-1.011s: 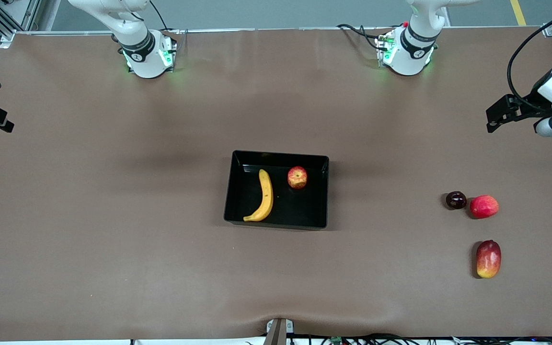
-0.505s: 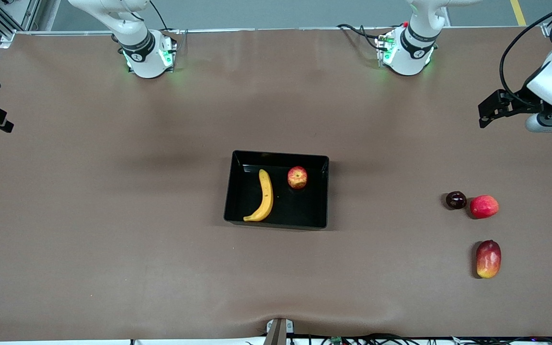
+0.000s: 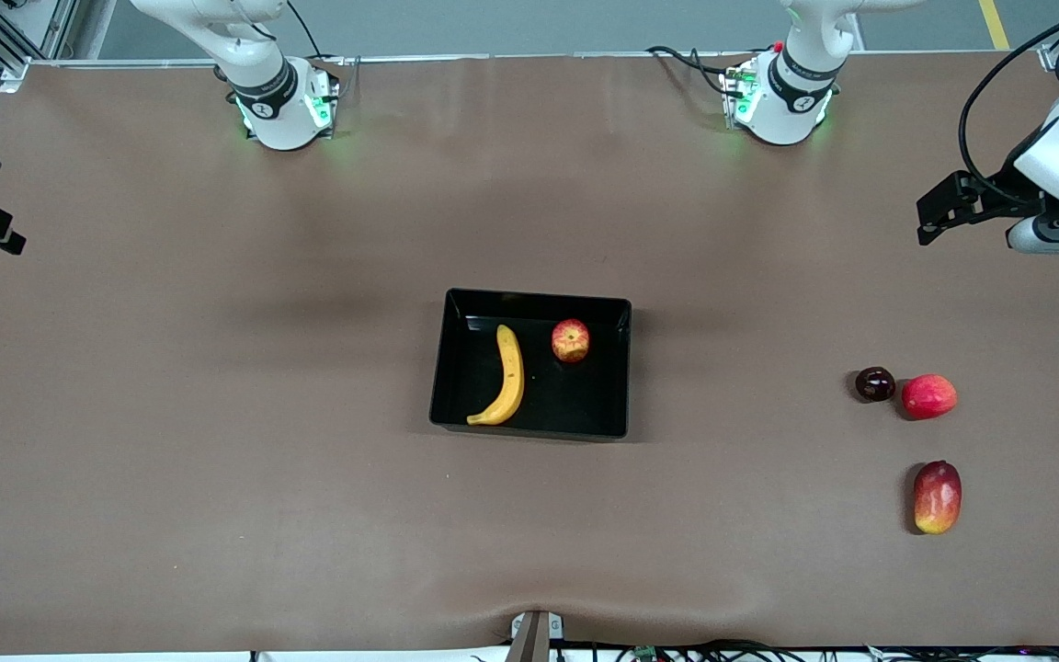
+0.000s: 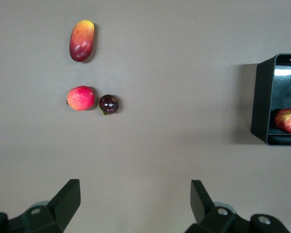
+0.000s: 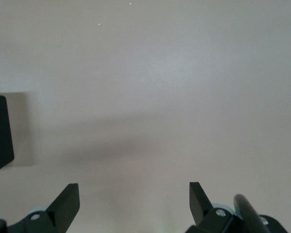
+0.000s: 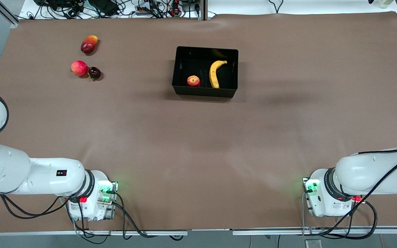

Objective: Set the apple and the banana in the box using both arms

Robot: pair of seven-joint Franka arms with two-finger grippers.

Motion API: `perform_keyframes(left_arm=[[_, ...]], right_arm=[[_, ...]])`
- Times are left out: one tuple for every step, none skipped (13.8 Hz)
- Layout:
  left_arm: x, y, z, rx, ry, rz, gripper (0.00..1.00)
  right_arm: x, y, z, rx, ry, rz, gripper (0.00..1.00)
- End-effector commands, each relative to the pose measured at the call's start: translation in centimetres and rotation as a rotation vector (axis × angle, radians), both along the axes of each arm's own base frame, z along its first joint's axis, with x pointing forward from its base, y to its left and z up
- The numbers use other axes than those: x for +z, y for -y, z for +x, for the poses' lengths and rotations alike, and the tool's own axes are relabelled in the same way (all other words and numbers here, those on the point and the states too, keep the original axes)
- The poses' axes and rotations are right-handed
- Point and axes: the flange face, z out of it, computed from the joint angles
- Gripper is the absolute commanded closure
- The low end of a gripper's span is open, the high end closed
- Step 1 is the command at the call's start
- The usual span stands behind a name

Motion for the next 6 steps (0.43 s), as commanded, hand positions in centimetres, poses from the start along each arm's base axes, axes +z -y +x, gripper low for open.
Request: perform_keyframes(left_arm=[[0.77, 0.07, -0.34, -0.013, 0.006, -0.026, 0.00], [0.77, 0.15, -0.35, -0.014, 0.006, -0.026, 0.00], [0.86, 0.15, -0.39, -0.016, 0.007, -0.026, 0.00], [0.86, 0.23, -0.40, -0.016, 0.007, -0.026, 0.00], [0.94, 0.32, -0.46, -0.017, 0.009, -0.026, 0.00], [1.01, 0.32, -0.52, -0.017, 0.009, -0.026, 0.00]], right_arm=[[0.12, 0.20, 0.19, -0.011, 0.007, 0.019, 0.00], [0.12, 0.18, 0.19, -0.011, 0.008, 0.021, 0.00], [0.20, 0.11, 0.15, -0.010, 0.009, 0.019, 0.00], [0.21, 0.11, 0.15, -0.010, 0.009, 0.019, 0.00], [0.13, 0.27, 0.20, -0.013, 0.009, 0.021, 0.00], [0.12, 0.26, 0.18, -0.013, 0.008, 0.021, 0.00]])
